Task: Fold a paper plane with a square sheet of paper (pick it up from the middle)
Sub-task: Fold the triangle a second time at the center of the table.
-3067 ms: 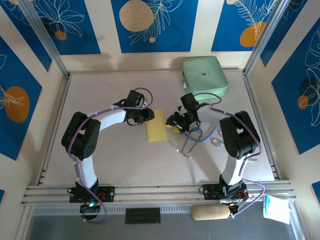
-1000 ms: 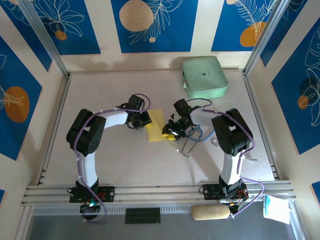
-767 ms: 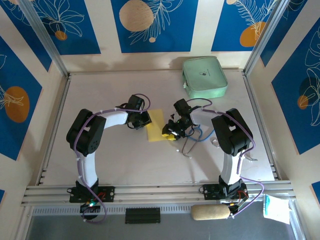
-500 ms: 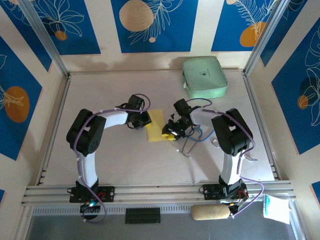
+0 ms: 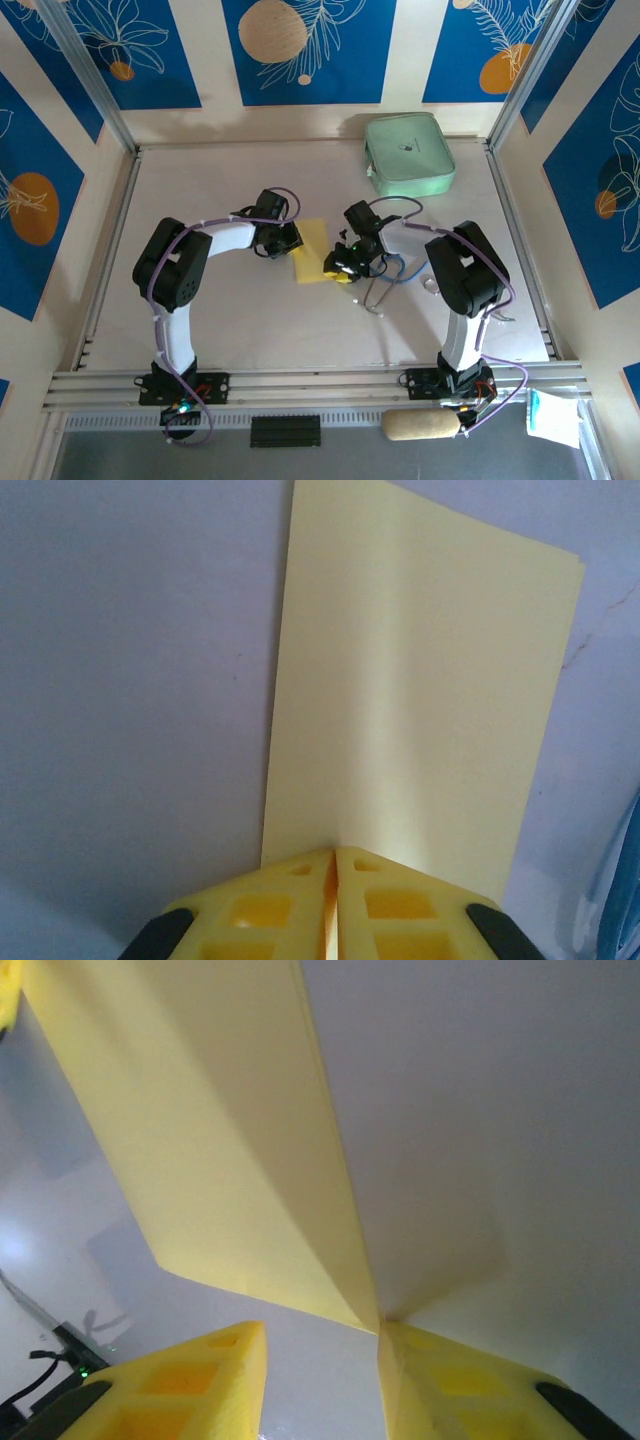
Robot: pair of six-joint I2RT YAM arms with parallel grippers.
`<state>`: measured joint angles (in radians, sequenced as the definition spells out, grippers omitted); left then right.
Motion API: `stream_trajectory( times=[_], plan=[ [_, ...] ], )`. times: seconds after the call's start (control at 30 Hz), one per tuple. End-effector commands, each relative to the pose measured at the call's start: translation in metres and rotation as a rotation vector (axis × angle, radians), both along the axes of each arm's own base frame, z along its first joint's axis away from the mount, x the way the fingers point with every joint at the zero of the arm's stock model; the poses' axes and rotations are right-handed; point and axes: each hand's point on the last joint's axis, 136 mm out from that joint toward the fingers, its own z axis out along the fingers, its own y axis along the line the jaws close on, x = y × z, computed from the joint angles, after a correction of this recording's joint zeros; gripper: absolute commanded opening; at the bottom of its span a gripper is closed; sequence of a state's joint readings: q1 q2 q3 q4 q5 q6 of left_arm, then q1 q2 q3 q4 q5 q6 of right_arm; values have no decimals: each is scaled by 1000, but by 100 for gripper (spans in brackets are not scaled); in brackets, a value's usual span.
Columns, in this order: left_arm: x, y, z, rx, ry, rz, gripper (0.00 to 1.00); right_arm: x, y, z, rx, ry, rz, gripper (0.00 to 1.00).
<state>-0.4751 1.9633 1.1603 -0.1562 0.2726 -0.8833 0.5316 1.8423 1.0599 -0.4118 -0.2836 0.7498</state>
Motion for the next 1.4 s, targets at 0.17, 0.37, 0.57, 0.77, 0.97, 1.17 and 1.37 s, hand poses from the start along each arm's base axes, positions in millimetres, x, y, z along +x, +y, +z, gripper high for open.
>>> stream_trajectory(
  times=[0.17,0.37,0.57,0.77,0.97,1.17,1.37],
  plan=[
    [-35,37,-61,135,197,53,11,-7,-1,3,-31,-24,33,36],
    [-36,37,-65,123,211,59,11,-7,6,-2,-42,-20,54,36],
    [-38,37,-66,121,214,56,11,-4,10,-2,-25,-20,52,35],
    [-39,37,-67,120,216,55,11,2,16,6,9,-42,41,35],
    [-40,37,-67,119,216,50,11,6,16,9,21,-60,21,34],
    [-40,36,-68,115,215,50,11,9,14,11,44,-61,-7,33],
    [-40,36,-67,112,215,48,11,12,14,10,81,-19,-43,29]
  ],
)
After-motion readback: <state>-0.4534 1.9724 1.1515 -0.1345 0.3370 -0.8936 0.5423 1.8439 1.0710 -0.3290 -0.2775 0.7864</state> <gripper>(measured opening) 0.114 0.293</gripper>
